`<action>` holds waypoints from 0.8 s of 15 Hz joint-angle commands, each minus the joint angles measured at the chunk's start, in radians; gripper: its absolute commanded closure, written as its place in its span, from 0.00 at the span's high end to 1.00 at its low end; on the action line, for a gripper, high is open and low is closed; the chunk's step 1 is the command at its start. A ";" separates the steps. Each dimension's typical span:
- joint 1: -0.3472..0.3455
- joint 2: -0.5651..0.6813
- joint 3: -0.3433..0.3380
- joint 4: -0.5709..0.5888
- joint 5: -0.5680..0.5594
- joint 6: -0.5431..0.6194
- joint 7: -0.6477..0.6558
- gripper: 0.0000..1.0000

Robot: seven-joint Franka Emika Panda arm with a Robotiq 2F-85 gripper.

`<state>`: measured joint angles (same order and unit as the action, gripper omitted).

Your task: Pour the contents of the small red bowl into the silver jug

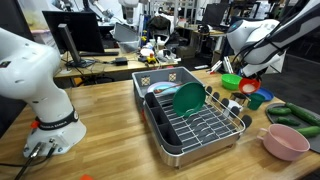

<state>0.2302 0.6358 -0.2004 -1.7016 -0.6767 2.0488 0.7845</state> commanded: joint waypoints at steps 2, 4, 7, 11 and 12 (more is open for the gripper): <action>-0.001 -0.003 0.016 -0.012 -0.069 -0.018 0.044 0.02; 0.000 -0.005 0.024 -0.016 -0.092 -0.015 0.056 0.02; -0.018 0.001 0.046 -0.002 -0.082 -0.014 0.047 0.07; -0.019 0.002 0.048 -0.002 -0.081 -0.014 0.047 0.07; -0.020 0.002 0.048 -0.002 -0.081 -0.014 0.047 0.07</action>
<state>0.2289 0.6382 -0.1752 -1.7075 -0.7460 2.0438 0.8262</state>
